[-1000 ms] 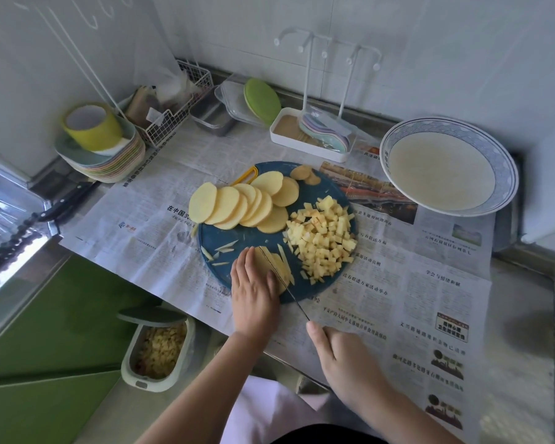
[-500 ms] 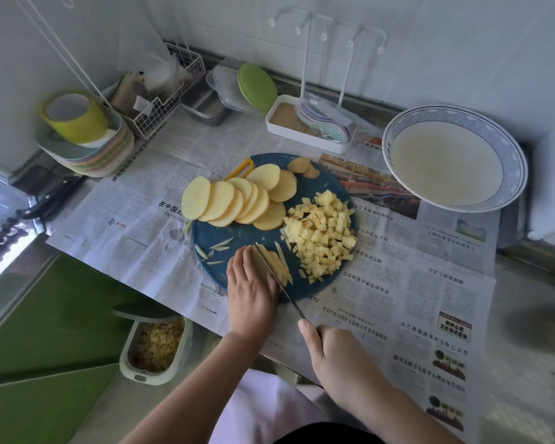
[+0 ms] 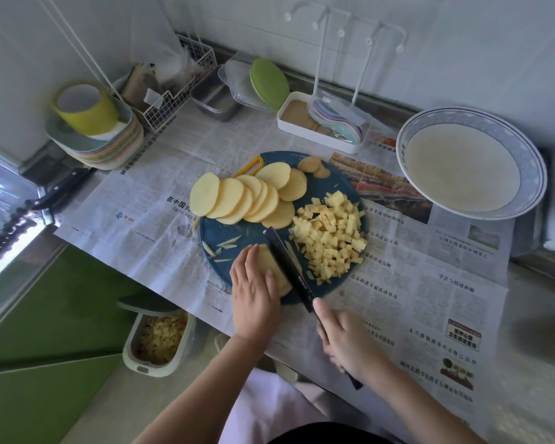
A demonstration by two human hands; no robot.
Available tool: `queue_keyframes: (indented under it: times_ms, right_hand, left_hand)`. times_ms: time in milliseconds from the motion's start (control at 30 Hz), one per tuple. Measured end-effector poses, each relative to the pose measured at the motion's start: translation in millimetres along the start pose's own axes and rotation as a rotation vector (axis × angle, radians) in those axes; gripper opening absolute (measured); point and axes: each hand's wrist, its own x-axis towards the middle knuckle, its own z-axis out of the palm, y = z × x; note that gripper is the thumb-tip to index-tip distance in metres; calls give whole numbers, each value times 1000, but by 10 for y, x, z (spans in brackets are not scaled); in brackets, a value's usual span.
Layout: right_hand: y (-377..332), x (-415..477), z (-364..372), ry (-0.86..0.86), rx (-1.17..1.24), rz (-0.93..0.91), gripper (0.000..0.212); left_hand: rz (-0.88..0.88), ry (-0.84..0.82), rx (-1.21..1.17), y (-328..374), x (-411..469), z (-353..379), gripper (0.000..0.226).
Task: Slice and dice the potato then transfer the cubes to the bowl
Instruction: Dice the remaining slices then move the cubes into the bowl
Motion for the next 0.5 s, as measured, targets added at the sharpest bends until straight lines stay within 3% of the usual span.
queue_keyframes:
  times_ms: [500]
  right_hand:
    - [-8, -304, 114, 78, -304, -126, 53]
  left_hand:
    - [18, 45, 109, -44, -10, 68, 58]
